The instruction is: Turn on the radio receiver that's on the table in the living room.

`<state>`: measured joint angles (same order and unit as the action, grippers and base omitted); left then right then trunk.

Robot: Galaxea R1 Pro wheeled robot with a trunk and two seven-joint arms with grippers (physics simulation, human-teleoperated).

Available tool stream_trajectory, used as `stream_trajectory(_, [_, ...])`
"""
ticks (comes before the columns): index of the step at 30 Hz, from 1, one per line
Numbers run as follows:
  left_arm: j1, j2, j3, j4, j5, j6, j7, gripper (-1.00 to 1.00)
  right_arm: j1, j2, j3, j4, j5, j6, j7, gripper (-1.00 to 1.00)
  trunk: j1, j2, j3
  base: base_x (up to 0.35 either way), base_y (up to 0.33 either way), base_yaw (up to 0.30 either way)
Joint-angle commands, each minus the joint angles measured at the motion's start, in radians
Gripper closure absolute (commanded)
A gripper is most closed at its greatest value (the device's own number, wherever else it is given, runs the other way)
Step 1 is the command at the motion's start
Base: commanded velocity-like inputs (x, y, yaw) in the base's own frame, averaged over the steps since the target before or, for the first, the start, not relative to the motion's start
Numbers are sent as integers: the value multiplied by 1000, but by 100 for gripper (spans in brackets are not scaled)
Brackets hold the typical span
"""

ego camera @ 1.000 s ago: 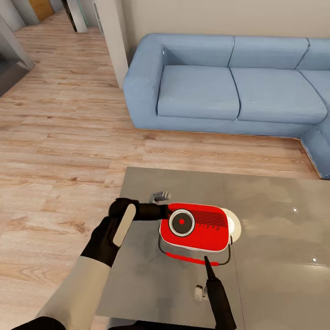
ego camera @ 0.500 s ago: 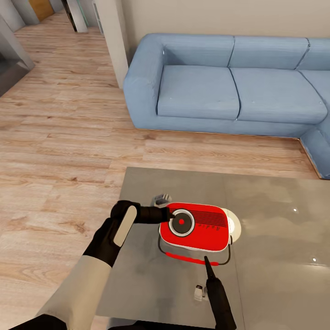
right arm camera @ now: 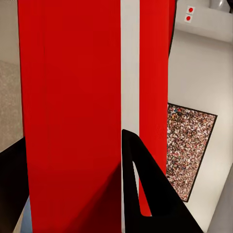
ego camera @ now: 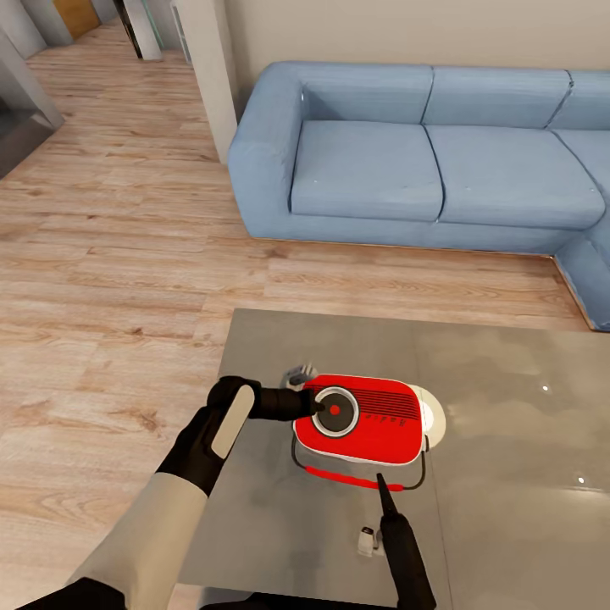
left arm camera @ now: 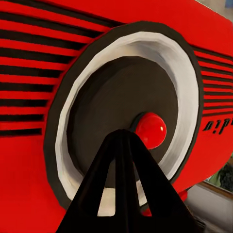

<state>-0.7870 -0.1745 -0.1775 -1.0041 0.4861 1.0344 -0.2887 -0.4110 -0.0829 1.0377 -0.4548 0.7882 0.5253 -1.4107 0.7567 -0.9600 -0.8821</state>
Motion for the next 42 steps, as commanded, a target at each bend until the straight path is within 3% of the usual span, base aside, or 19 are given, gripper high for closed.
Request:
stream_trajectory(1, [0,0,0,1,0,0,0,100,0,0,1,-1,3,1,-1,100,0,0,0,0,0,0])
stream_trajectory(7, [0,0,0,5,5,0,-1,100,0,6,1,-1,3,1,-1,100,0,0,0,0,0,0])
stream_trajectory(13, [0,0,-1,9,72,0,0,100,0,11,1,-1,4,1,-2,100,0,0,0,0,0,0])
stream_trajectory(17, [0,0,-3,10,87,-5,0,100,0,12,2,-1,6,2,-7,100,0,0,0,0,0,0])
stream_trajectory(26, [0,0,-8,9,91,-11,0,100,0,14,2,-1,39,2,-10,100,0,0,0,0,0,0])
stream_trajectory(34, [-1,0,-10,-17,87,-11,-1,100,0,11,-4,-5,32,-8,6,100,0,0,0,0,0,0])
stream_trajectory(36, [-1,0,-12,-30,87,-11,-1,100,0,8,-10,-18,28,-10,26,100,0,0,0,0,0,0])
stream_trajectory(39, [-1,0,-14,-41,83,-11,-1,100,0,0,-28,-93,24,-12,120,100,0,0,0,0,0,0])
stream_trajectory(42, [-1,0,-15,-45,79,-12,-1,100,0,-13,-86,-276,25,-4,300,100,0,0,0,0,0,0])
